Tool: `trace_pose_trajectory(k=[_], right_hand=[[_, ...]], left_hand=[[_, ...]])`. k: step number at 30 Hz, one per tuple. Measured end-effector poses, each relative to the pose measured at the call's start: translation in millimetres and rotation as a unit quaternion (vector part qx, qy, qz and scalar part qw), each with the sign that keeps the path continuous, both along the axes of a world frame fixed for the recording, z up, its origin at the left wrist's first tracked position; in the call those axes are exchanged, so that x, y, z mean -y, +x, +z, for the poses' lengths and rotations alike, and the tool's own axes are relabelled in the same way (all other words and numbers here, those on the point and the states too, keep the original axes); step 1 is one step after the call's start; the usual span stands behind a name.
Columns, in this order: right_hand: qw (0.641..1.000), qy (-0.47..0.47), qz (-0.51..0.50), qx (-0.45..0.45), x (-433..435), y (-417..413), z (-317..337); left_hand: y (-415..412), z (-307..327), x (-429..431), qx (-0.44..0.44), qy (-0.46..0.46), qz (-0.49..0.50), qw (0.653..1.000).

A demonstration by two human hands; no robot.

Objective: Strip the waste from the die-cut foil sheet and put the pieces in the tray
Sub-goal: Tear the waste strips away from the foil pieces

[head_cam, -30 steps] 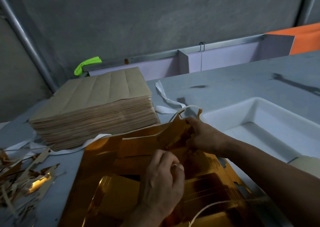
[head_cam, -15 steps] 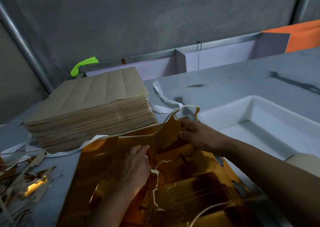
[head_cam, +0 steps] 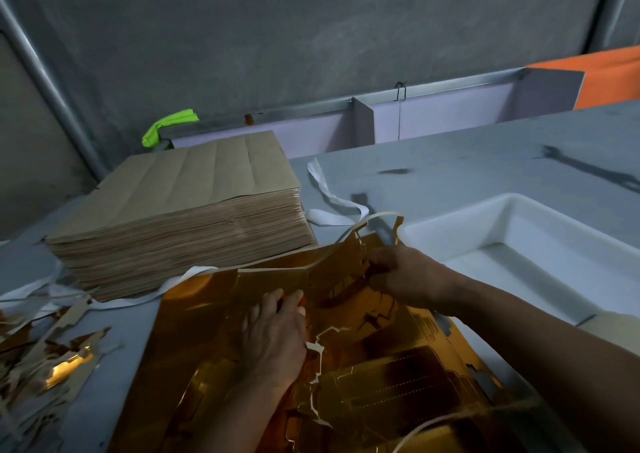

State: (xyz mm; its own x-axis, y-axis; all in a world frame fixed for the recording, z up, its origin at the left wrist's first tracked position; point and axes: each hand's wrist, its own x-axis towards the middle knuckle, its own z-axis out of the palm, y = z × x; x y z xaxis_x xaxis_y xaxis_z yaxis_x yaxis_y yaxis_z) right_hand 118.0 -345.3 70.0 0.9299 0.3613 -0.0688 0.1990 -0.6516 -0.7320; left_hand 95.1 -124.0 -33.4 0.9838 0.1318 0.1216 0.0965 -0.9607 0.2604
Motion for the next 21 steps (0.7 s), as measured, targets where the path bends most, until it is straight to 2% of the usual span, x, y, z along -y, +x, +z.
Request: trace_pose_trajectory(k=[5, 12, 18, 21], right_hand=[[0.999, -0.031, 0.020, 0.001, -1.7, -0.9, 0.3], [0.995, -0.090, -0.008, 0.039, -1.9, 3.9, -0.5], [0.993, -0.081, -0.055, 0.067, 0.2, 6.7, 1.4], [0.992, -0.088, -0.043, 0.074, -2.0, 5.4, -0.1]], left_hand=[[1.4, -0.4, -0.1, -0.009, 0.004, -0.001, 1.000], [-0.4, 0.4, -0.1, -0.006, 0.023, -0.011, 1.000], [-0.1, 0.6, 0.3, -0.003, 0.004, -0.006, 1.000], [-0.4, 1.0, 0.3, -0.005, -0.004, -0.008, 1.000]])
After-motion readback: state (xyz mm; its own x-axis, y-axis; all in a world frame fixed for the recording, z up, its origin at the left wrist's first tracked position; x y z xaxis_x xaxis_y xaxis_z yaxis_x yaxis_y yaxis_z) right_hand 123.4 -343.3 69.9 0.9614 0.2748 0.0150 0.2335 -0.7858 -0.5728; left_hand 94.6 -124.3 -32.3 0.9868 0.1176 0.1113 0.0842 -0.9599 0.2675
